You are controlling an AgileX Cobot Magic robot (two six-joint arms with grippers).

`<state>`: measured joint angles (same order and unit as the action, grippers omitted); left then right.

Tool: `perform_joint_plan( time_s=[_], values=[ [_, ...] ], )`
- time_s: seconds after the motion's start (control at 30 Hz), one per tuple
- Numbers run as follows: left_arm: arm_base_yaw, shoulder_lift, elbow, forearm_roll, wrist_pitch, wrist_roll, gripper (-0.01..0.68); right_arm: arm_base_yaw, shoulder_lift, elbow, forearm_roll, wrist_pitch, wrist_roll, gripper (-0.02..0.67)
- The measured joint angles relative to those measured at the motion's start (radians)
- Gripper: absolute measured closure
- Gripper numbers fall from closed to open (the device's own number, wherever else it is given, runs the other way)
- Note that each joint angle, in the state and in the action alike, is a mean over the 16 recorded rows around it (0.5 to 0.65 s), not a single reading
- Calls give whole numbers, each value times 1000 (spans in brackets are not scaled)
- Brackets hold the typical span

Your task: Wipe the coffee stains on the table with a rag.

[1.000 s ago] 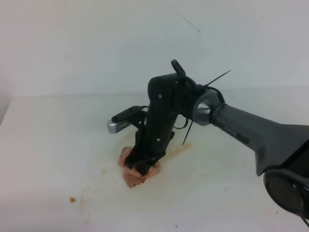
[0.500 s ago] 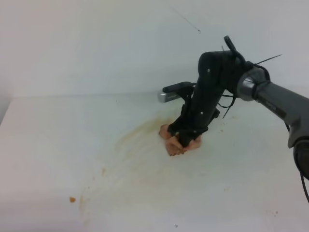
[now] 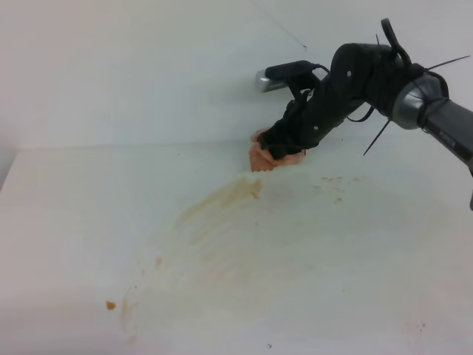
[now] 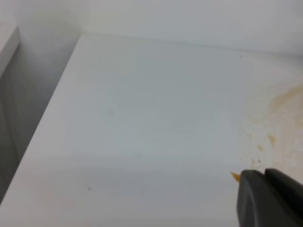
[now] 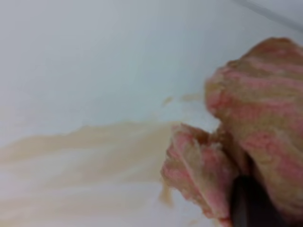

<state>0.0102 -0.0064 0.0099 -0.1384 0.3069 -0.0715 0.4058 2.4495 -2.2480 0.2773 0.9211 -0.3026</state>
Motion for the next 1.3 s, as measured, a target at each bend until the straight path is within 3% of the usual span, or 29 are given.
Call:
perform_joint_plan(
  time_s=[0.53, 0.93, 1.3],
  values=[
    [0, -8, 12, 0, -4, 0, 674, 51, 112, -12, 51, -111, -52, 550],
    [0, -5, 7, 0, -2, 0, 674, 205, 139, -15, 131, -58, -139, 549],
    [0, -11, 17, 0, -7, 0, 674, 368, 139, -16, 163, 103, -213, 549]
  ],
)
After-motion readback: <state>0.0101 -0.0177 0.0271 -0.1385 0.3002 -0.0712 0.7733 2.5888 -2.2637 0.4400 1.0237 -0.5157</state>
